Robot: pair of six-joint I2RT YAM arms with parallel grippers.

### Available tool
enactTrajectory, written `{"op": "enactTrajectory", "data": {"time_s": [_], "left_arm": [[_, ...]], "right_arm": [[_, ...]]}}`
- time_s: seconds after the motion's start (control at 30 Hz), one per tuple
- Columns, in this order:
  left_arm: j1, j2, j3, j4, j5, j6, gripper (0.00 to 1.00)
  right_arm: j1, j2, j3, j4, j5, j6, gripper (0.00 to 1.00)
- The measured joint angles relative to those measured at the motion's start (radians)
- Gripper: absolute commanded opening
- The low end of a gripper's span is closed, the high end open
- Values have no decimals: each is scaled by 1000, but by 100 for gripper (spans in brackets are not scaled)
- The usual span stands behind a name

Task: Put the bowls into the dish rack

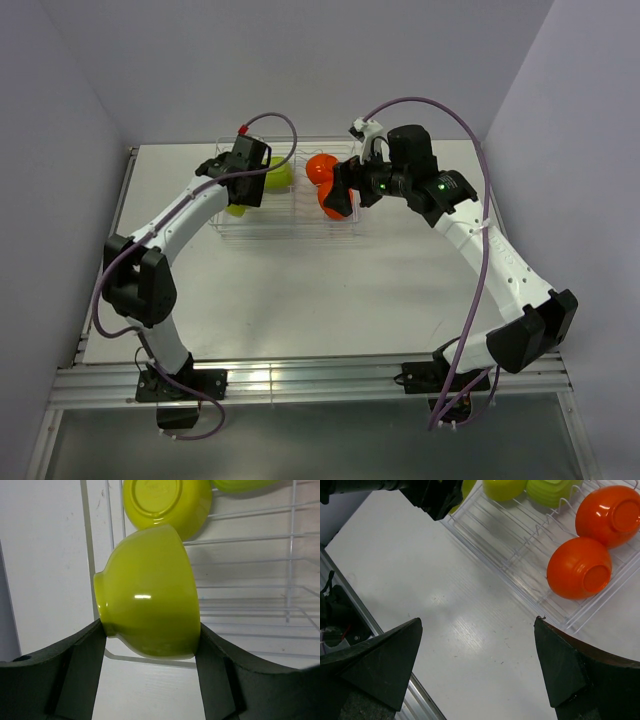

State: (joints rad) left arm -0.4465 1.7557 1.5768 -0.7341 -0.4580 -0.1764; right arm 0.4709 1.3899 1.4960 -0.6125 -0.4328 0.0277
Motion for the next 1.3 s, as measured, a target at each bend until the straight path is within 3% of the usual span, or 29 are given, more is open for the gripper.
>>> {"op": "enactTrajectory", "data": {"time_s": [1.3], "left_arm": [[-34,208,28,-7,-127,90,2]], "right_arm": [[-12,0,-49,-16,21,-1,100]]}}
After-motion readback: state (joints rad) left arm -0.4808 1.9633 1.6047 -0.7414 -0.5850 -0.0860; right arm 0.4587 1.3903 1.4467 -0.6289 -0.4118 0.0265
